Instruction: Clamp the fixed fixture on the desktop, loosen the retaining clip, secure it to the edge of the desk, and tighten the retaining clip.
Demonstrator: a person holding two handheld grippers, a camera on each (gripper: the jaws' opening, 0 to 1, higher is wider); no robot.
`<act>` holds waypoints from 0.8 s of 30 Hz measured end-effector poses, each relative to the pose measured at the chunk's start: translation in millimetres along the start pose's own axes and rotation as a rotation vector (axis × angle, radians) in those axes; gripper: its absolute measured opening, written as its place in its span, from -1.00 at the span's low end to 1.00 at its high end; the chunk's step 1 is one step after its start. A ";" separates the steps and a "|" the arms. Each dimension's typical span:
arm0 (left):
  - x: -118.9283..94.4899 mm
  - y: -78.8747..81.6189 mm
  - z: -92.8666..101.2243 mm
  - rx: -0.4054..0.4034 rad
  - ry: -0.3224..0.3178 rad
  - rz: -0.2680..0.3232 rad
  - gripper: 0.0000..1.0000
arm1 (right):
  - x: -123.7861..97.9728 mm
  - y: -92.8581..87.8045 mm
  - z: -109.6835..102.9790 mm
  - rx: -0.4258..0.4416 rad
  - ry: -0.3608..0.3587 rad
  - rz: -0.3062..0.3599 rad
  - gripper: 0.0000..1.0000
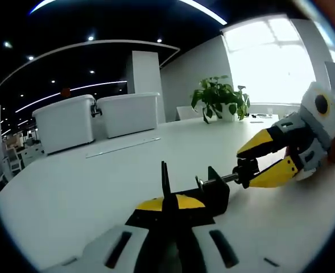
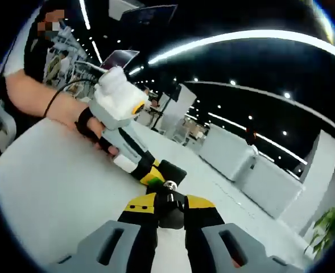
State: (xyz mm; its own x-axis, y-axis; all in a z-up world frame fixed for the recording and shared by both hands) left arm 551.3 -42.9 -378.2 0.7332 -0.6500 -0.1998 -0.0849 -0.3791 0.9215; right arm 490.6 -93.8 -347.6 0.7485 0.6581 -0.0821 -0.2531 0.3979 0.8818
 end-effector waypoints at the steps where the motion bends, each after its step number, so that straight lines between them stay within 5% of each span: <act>1: -0.1 0.0 0.0 0.000 0.000 0.000 -0.90 | 0.3 0.6 -1.1 -0.041 -0.008 0.001 -0.68; 2: -0.5 0.0 0.1 0.000 0.000 0.000 -0.90 | 0.6 -0.5 -2.4 -0.045 -0.010 -0.009 -0.68; 6: -1.5 0.2 -0.2 -0.001 -0.001 0.000 -0.90 | 0.0 1.3 8.9 0.156 -0.022 0.015 -0.77; 10: -1.4 0.2 -0.3 -0.001 -0.002 0.000 -0.90 | -4.3 4.6 24.6 0.479 -0.022 0.056 -0.53; 12: -1.3 0.6 -0.2 -0.001 -0.003 0.000 -0.90 | -4.3 -7.5 27.1 0.712 0.015 0.012 -0.35; 14: -1.1 0.9 0.0 0.000 -0.005 0.000 -0.90 | -3.7 -24.0 31.0 0.775 0.023 -0.052 -0.30; 18: -0.6 1.1 -0.4 -0.002 -0.005 0.000 -0.90 | -3.3 -18.0 37.5 0.945 0.032 -0.013 -0.43; 24: 2.1 0.7 -2.0 -0.002 -0.006 0.000 -0.90 | -1.3 -20.1 34.5 0.974 0.043 -0.031 -0.47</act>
Point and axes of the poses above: the point that each gripper's makers call its tool centre point, and the gripper's own axes: x roughly forward along the fingers, z roughly to its right, y roughly out of its top, the point moved 1 cm from there along -x, roughly backward along the fingers, and after that the axes turned 14 degrees about x, right-handed, at the moved point
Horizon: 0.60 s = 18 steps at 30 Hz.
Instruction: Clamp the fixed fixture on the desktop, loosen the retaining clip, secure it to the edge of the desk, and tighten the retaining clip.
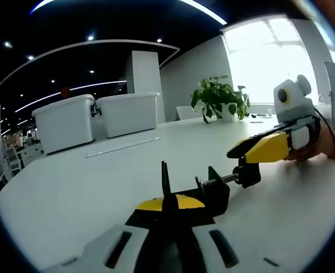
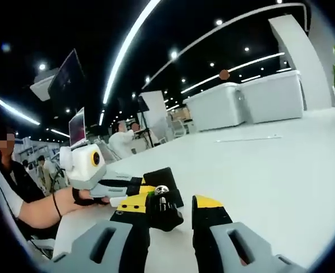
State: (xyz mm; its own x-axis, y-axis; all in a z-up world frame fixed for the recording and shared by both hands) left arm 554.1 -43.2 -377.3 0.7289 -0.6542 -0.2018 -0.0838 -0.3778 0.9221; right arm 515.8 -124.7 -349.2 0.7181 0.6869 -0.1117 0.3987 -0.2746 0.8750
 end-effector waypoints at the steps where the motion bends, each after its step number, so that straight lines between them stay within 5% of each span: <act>1: 0.0 0.0 0.0 0.000 0.000 0.000 -0.90 | 0.1 -0.4 -0.4 -0.001 0.001 -0.002 -0.47; 6: 0.6 -0.7 -1.2 0.001 0.000 0.001 -0.90 | 5.2 -13.1 -5.4 -0.050 0.002 -0.052 -0.56; 13: 0.5 -0.3 0.2 0.003 -0.002 0.002 -0.90 | 4.5 -11.0 -4.5 -0.093 0.021 -0.031 -0.60; 18: 1.3 -0.4 0.4 0.003 -0.001 0.002 -0.90 | 3.4 -9.8 -11.4 -0.310 0.004 0.002 -0.61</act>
Point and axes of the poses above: the point that each gripper's makers call its tool centre point, and the gripper's own axes: x roughly forward along the fingers, z roughly to its right, y roughly out of its top, the point moved 1 cm from there along -x, roughly backward along the fingers, and after that the axes turned 14 degrees about x, right-handed, at the moved point
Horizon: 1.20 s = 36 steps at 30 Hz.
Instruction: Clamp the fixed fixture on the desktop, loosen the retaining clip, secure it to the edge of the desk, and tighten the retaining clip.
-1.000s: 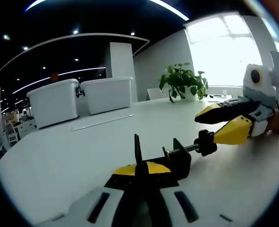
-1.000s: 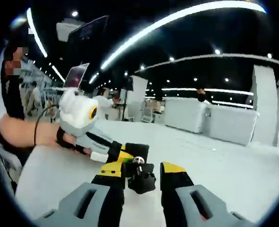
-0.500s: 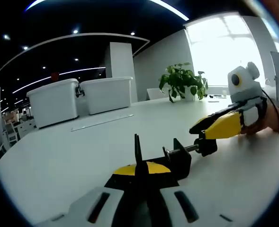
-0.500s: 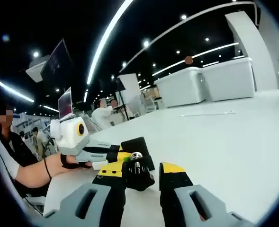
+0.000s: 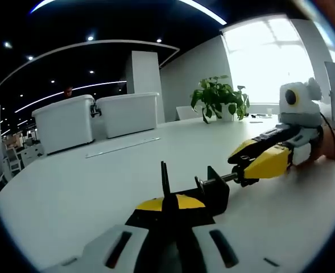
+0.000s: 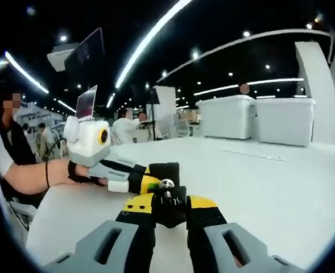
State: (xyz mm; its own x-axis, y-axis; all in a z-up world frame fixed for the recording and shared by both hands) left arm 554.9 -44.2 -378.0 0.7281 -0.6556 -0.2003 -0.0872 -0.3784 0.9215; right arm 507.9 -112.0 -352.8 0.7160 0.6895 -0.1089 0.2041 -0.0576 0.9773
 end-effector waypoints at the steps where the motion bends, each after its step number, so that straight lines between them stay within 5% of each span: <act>1: 0.5 0.0 -0.1 0.000 0.000 0.000 -0.90 | 0.3 0.4 -2.4 -0.090 -0.012 0.004 -0.61; 7: 1.2 0.2 -0.1 0.001 0.003 0.000 -0.90 | 1.5 -2.7 -18.3 -0.696 -0.056 -0.008 -0.61; 9: 1.1 0.3 0.0 0.002 0.004 0.000 -0.90 | 2.0 -3.6 -19.5 -0.737 -0.066 -0.015 -0.61; 14: 2.0 0.4 0.0 0.004 0.004 0.001 -0.90 | 1.2 3.9 -9.9 -0.446 -0.056 0.010 -0.60; 19: 2.2 0.4 0.1 0.004 0.004 0.001 -0.90 | -3.6 5.2 -2.6 0.049 0.005 0.012 -0.21; 28: 1.6 0.3 0.4 0.004 0.004 0.002 -0.90 | -4.6 6.7 15.3 0.326 0.001 0.014 -0.40; 36: 1.0 0.4 0.5 0.004 0.005 0.001 -0.90 | 1.0 0.3 11.9 0.337 -0.006 -0.037 -0.55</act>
Point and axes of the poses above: the point that each gripper's makers call its tool centre point, and the gripper's own axes: x roughly forward along the fingers, z roughly to its right, y roughly out of its top, the point moved 1 cm from there along -x, roughly backward along the fingers, and after that the axes turned 14 degrees about x, right-handed, at the moved point
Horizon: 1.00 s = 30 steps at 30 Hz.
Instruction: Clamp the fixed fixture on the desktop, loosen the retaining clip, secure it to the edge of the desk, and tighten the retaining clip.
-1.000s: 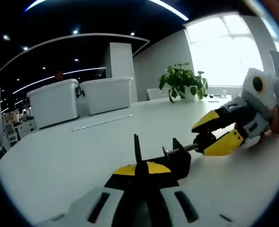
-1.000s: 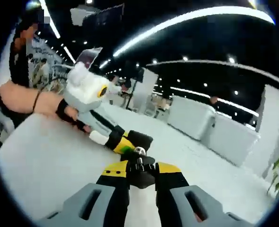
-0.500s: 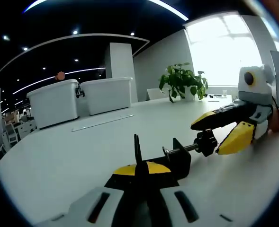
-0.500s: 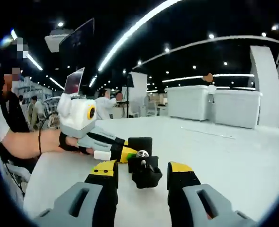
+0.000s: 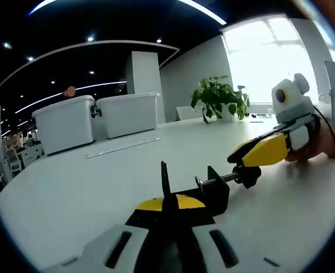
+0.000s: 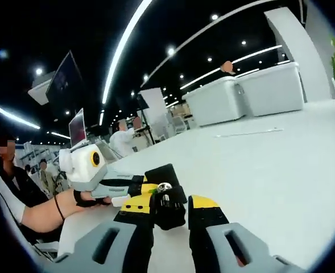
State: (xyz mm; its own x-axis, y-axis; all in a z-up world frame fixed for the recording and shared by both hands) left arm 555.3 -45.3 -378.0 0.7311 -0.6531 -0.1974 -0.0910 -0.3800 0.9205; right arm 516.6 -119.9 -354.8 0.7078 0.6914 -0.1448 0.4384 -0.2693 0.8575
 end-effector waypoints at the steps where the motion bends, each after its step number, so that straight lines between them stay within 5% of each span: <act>1: -0.1 0.0 0.0 0.000 0.000 0.000 -0.90 | 0.3 -2.0 -0.9 -0.008 0.000 -0.007 -0.56; 9: -0.3 0.0 -0.1 0.000 0.000 0.000 -0.90 | -0.7 -3.9 -4.5 -0.045 0.013 0.004 -0.58; 19: -0.7 0.0 -0.1 0.002 0.003 0.000 -0.90 | -1.1 -2.9 -14.2 -0.423 -0.013 0.052 -0.58; 24: -0.5 0.1 -0.2 0.002 0.002 -0.001 -0.90 | -1.2 -8.3 -25.9 -0.868 -0.024 0.054 -0.58; 26: -0.4 0.2 -0.2 0.002 0.002 -0.001 -0.90 | -1.0 -10.3 -27.3 -0.929 -0.036 0.054 -0.58; 30: -0.6 0.4 0.1 0.003 0.003 -0.001 -0.90 | -0.6 -9.7 -25.6 -0.919 -0.046 0.054 -0.58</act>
State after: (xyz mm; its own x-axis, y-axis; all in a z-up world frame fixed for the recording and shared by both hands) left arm 554.7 -45.2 -377.6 0.7329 -0.6510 -0.1975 -0.0925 -0.3830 0.9191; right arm 497.8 -100.6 -350.4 0.7444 0.6608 -0.0961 -0.1940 0.3516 0.9158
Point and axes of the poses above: the point that each gripper's makers call its tool centre point, and the gripper's own axes: x roughly forward along the fingers, z roughly to its right, y roughly out of its top, the point moved 1 cm from there along -x, roughly backward along the fingers, and after that the axes turned 14 degrees about x, right-handed, at the moved point
